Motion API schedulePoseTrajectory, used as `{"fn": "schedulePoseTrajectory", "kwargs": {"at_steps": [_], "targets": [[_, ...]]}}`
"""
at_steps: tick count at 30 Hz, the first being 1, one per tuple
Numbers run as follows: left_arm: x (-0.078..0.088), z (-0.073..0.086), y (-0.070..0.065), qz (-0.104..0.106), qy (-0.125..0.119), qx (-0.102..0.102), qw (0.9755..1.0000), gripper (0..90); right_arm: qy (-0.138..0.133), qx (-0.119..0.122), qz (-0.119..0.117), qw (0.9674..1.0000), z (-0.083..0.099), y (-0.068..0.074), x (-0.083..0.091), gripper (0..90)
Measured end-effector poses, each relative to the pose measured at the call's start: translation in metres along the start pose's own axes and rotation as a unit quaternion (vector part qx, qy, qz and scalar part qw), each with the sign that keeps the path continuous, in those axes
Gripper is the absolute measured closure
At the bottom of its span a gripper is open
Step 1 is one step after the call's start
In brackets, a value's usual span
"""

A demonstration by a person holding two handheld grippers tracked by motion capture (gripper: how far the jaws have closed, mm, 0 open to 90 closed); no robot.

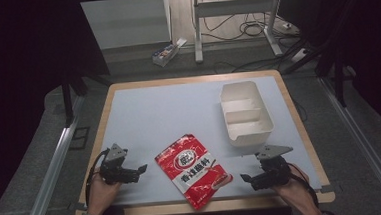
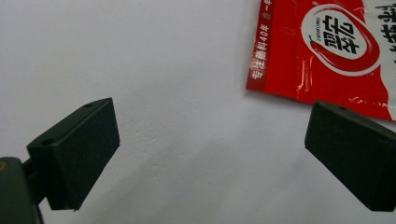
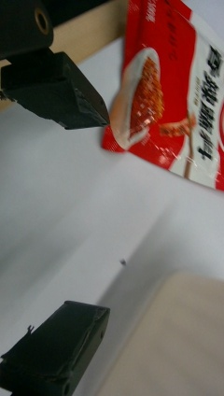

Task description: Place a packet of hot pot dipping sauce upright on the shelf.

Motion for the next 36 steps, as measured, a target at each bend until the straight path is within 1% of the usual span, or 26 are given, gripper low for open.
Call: {"fn": "schedulePoseTrajectory", "kwargs": {"at_steps": [1, 2, 4, 5, 6, 9, 10, 11, 14, 15, 16, 17, 18, 20, 21, 24, 25, 26, 27, 30, 31, 33, 35, 36], "targets": [[0.0, 0.0, -0.001, 0.004, -0.001, -0.005, 1.0, 3.4, -0.001, 0.001, -0.001, 1.0, 0.0, 0.0, 0.0, 7.7], [0.0, 0.0, -0.001, 0.004, -0.001, -0.005, 1.0, 3.4, 0.001, 0.002, 0.001, 1.0, 0.0, 0.0, -0.001, 7.3], [0.0, 0.0, -0.003, 0.005, -0.003, -0.015, 0.9999, 3.6, 0.009, 0.002, 0.007, 0.9999, 0.002, 0.001, -0.004, 6.2], [0.0, 0.0, -0.003, 0.005, -0.003, -0.015, 0.9999, 3.6, 0.009, 0.002, 0.007, 0.9999, 0.002, 0.001, -0.004, 6.2], [0.0, 0.0, -0.003, 0.006, -0.004, -0.017, 0.9998, 3.7, 0.012, 0.0, 0.015, 0.9998, 0.002, 0.001, -0.007, 6.3], [0.0, 0.0, -0.004, 0.008, -0.005, -0.021, 0.9997, 3.7, 0.012, -0.009, 0.017, 0.9997, 0.002, 0.002, -0.008, 6.3], [0.0, 0.0, -0.004, 0.007, -0.005, -0.022, 0.9997, 3.7, 0.018, -0.016, 0.018, 0.9996, 0.002, 0.002, -0.009, 8.0], [-0.001, 0.0, -0.004, 0.007, -0.004, -0.022, 0.9997, 3.6, 0.022, -0.017, 0.019, 0.9994, 0.003, 0.002, -0.01, 10.1], [-0.001, 0.0, -0.004, 0.005, -0.005, -0.022, 0.9997, 3.8, 0.033, -0.028, 0.022, 0.9988, 0.004, 0.002, -0.01, 19.5], [-0.001, 0.0, -0.004, 0.005, -0.005, -0.022, 0.9997, 3.8, 0.033, -0.028, 0.022, 0.9988, 0.004, 0.002, -0.01, 19.5], [-0.001, 0.0, -0.004, 0.005, -0.005, -0.022, 0.9997, 3.8, 0.038, -0.031, 0.022, 0.9985, 0.004, 0.003, -0.01, 28.2], [-0.001, 0.0, -0.004, 0.005, -0.005, -0.023, 0.9997, 3.8, 0.038, -0.031, 0.022, 0.9985, 0.004, 0.003, -0.01, 28.2], [-0.001, 0.0, -0.004, 0.004, -0.005, -0.023, 0.9997, 3.8, 0.044, -0.029, 0.021, 0.9984, 0.003, 0.004, -0.011, 36.7], [-0.001, 0.0, -0.004, 0.004, -0.004, -0.024, 0.9997, 3.8, 0.049, -0.022, 0.021, 0.9983, 0.003, 0.006, -0.012, 45.9], [-0.001, -0.001, -0.004, 0.005, -0.004, -0.024, 0.9997, 3.8, 0.049, -0.022, 0.021, 0.9983, 0.003, 0.006, -0.012, 45.9], [-0.002, 0.0, -0.004, 0.004, -0.003, -0.024, 0.9997, 3.8, 0.049, -0.011, 0.018, 0.9986, 0.0, 0.011, -0.013, 61.8], [-0.002, 0.0, -0.004, 0.004, -0.003, -0.024, 0.9997, 3.8, 0.048, -0.007, 0.014, 0.9987, -0.002, 0.015, -0.014, 70.6], [-0.002, 0.0, -0.004, 0.004, -0.003, -0.025, 0.9997, 3.8, 0.048, -0.007, 0.014, 0.9987, -0.002, 0.015, -0.014, 70.6], [-0.002, 0.0, -0.004, 0.004, -0.003, -0.025, 0.9997, 3.8, 0.049, -0.004, 0.012, 0.9987, -0.002, 0.016, -0.015, 74.5], [-0.002, 0.0, -0.004, 0.003, -0.001, -0.026, 0.9997, 3.9, 0.062, 0.005, 0.03, 0.9976, -0.002, 0.021, -0.024, 83.0], [-0.003, 0.0, -0.004, 0.003, -0.001, -0.026, 0.9997, 3.9, 0.062, 0.005, 0.031, 0.9976, -0.003, 0.021, -0.026, 84.0], [-0.003, -0.001, -0.005, 0.003, 0.0, -0.026, 0.9997, 3.9, 0.062, 0.002, 0.032, 0.9975, -0.003, 0.021, -0.028, 84.9], [-0.004, -0.001, -0.005, 0.003, 0.001, -0.026, 0.9997, 4.0, 0.058, -0.006, 0.027, 0.9979, -0.004, 0.021, -0.033, 87.0], [-0.004, -0.001, -0.005, 0.003, 0.002, -0.027, 0.9996, 4.0, 0.056, -0.017, 0.021, 0.9981, -0.005, 0.021, -0.035, 88.8]]}}
Point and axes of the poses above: each handheld gripper's, and its own axes: x roughly backward along the jaws, z roughly out of its underside, y roughly to its left, the point moved 2 cm from there along -x, roughly forward along the jaws, and after that the axes turned 5 degrees about -x, right-handed, at the moved point
